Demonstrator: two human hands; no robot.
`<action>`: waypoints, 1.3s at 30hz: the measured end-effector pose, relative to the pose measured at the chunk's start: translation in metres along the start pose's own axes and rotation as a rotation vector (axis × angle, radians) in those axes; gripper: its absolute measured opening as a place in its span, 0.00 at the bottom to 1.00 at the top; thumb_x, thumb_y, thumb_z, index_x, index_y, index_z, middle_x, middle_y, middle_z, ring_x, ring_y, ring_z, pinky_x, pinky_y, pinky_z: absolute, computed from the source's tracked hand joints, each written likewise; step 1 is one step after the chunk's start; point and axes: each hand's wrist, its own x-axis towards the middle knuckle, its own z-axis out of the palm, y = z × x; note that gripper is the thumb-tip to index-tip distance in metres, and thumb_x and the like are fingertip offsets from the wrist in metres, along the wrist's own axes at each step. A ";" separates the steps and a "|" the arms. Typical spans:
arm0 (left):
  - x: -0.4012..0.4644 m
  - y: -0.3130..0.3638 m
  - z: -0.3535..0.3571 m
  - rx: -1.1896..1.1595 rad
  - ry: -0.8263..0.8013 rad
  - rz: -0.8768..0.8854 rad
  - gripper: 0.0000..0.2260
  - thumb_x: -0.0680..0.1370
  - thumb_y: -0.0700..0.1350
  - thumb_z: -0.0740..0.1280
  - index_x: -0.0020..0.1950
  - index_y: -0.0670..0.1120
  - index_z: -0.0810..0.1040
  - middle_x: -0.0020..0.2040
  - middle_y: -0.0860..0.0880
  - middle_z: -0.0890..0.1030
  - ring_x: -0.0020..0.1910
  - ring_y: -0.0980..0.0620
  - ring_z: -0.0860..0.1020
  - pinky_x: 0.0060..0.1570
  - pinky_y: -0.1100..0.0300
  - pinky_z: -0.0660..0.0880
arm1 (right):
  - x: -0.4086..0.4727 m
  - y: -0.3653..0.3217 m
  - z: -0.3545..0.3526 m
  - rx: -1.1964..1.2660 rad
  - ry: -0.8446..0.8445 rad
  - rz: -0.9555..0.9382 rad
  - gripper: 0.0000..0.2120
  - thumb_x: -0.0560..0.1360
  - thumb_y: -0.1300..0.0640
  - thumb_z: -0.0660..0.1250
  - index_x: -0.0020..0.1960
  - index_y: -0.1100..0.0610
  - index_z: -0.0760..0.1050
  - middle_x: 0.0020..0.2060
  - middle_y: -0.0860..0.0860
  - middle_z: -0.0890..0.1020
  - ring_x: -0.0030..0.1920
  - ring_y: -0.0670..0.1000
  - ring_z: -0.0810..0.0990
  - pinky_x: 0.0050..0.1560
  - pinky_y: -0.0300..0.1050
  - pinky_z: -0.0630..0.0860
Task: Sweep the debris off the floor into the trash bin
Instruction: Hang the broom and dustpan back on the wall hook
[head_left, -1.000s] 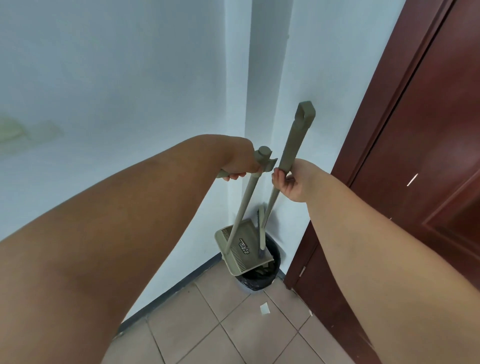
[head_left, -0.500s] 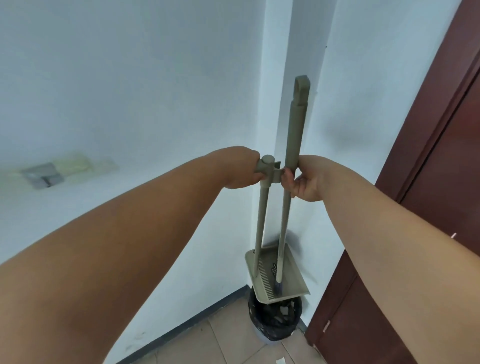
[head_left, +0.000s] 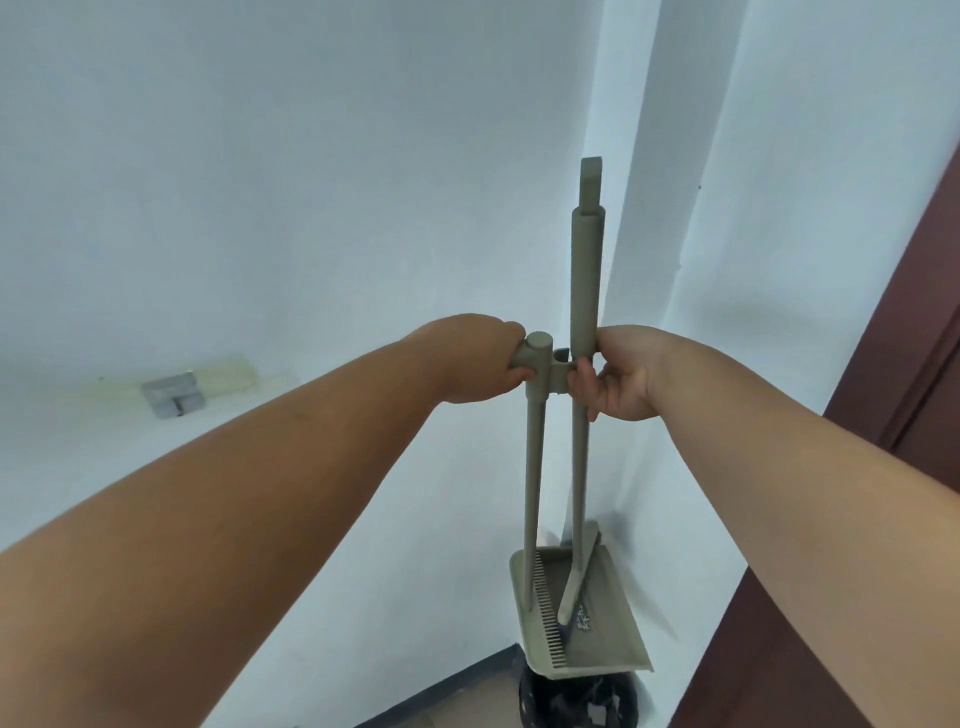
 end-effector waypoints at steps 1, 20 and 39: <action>-0.001 -0.002 -0.002 0.005 0.004 0.003 0.12 0.78 0.55 0.58 0.45 0.47 0.65 0.33 0.55 0.66 0.39 0.49 0.70 0.39 0.56 0.65 | -0.001 -0.001 0.002 -0.024 -0.004 -0.001 0.24 0.75 0.61 0.65 0.61 0.76 0.61 0.28 0.58 0.75 0.14 0.49 0.72 0.16 0.32 0.71; -0.024 -0.065 -0.046 0.089 0.122 -0.003 0.13 0.78 0.56 0.57 0.44 0.47 0.64 0.35 0.52 0.69 0.37 0.48 0.70 0.38 0.57 0.65 | 0.001 0.022 0.039 -0.664 0.133 -0.680 0.06 0.77 0.60 0.61 0.49 0.60 0.75 0.39 0.54 0.78 0.36 0.52 0.78 0.48 0.48 0.79; -0.049 -0.159 -0.085 0.209 0.186 -0.092 0.15 0.78 0.56 0.56 0.47 0.44 0.67 0.37 0.49 0.71 0.37 0.46 0.70 0.39 0.55 0.65 | 0.029 -0.019 0.142 -0.922 0.170 -1.120 0.05 0.76 0.55 0.66 0.48 0.56 0.78 0.41 0.49 0.79 0.44 0.52 0.78 0.46 0.42 0.73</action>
